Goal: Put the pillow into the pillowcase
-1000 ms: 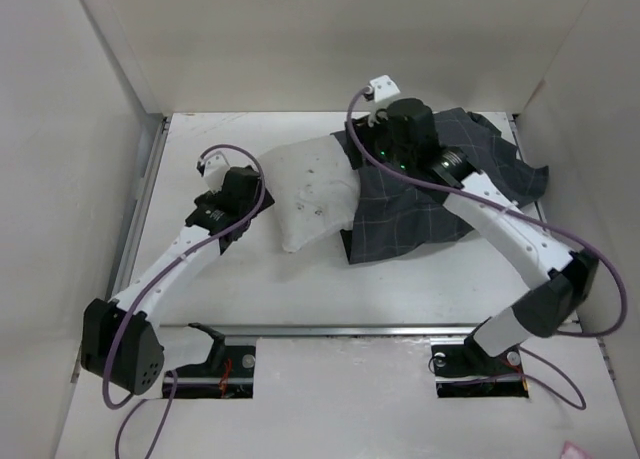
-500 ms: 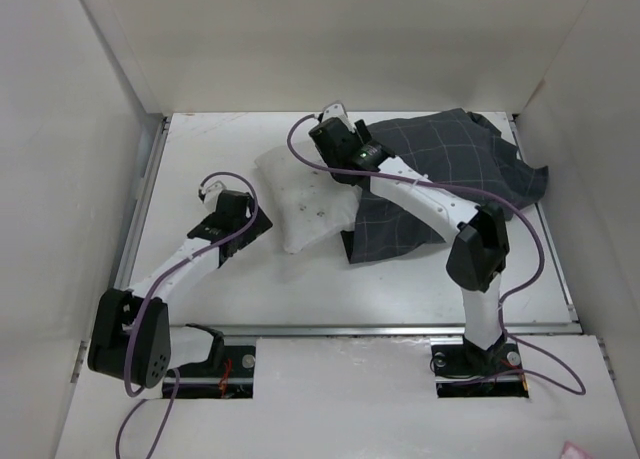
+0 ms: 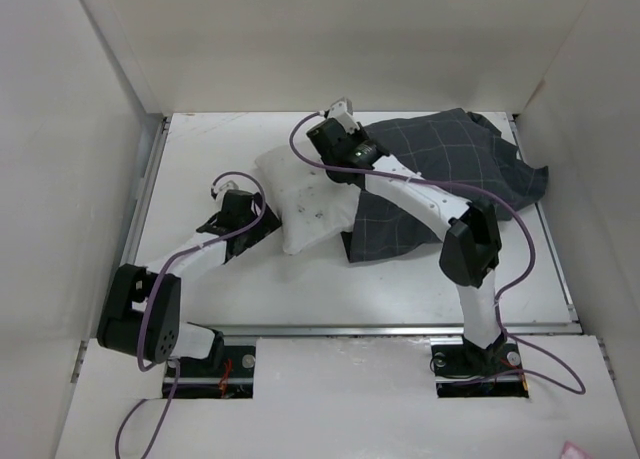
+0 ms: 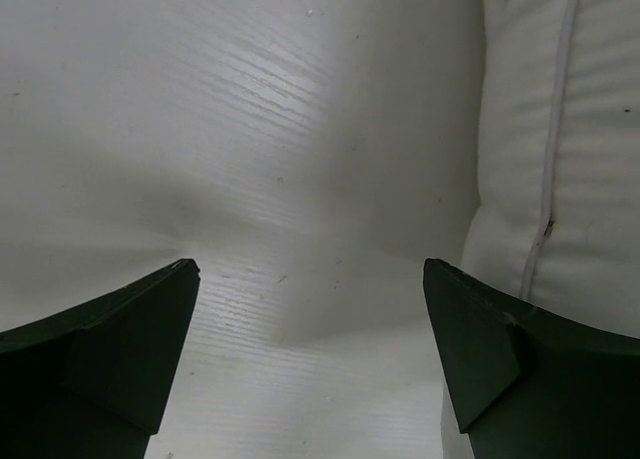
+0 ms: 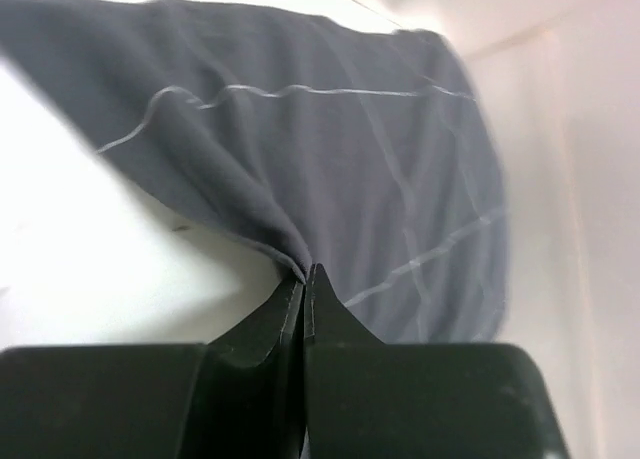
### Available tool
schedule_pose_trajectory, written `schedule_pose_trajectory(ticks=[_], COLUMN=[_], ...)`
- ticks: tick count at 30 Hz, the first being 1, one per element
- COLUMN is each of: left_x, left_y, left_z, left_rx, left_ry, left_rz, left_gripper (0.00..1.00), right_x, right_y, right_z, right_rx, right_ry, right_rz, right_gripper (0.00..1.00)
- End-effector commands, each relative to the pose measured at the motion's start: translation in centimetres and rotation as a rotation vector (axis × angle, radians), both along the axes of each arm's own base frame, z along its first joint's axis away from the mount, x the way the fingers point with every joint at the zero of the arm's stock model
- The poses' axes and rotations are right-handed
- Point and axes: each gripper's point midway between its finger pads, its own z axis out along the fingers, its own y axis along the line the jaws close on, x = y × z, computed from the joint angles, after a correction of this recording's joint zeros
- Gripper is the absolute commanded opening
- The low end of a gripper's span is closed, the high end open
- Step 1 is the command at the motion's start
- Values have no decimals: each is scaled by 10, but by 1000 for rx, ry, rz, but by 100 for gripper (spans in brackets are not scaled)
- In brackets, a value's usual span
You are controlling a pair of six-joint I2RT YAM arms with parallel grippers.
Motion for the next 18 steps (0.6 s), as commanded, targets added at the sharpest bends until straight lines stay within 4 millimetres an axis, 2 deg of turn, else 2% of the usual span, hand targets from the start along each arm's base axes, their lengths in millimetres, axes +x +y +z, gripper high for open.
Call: schedule_pose_trajectory(ticks=[1,2,3,4,5,6,7,9,11,12,14,17,18], left_x=[21,20,20,22,20,20,17,13,10,5,3,-8,-9], left_y=[-10,-12,-12,-12,-11,-11,-10,-9,-8,-7,-5,6,8], left_z=[20,20,20,22,23,29,27,31,32,28,33,30,34], left_rx=[-36,-44,-44,-46,-40,-44,-44,-52,-55,-54,-61,-39,-41], left_ry=[-90,-88,-88,-97,-103,-121,-119,-150,-162,-155,-181,-178,-185], left_rz=[-38,-46,-46,-46,-54,-54,-54,-54,-54,-54,-39,-4,14], left_gripper=[94,94,94,94,94,94,96,97,100,100,100,100,100], right_x=[10,9,6,2,-7,-10,-15,-25,-32,-33,-40,-39,-43], right_y=[33,44,65,74,74,80,82,72,66,65,59,44,38], right_z=[33,59,70,93,131,157,180,221,250,256,281,299,315], right_rx=[183,279,362,429,500,560,603,652,685,693,722,721,736], right_ry=[-27,-67,-50,-85,-150,-217,-259,-348,-411,-425,-479,-527,-556], right_rz=[145,210,334,394,449,493,536,551,562,564,573,554,565], right_gripper=[0,0,0,0,0,0,0,0,0,0,0,0,0])
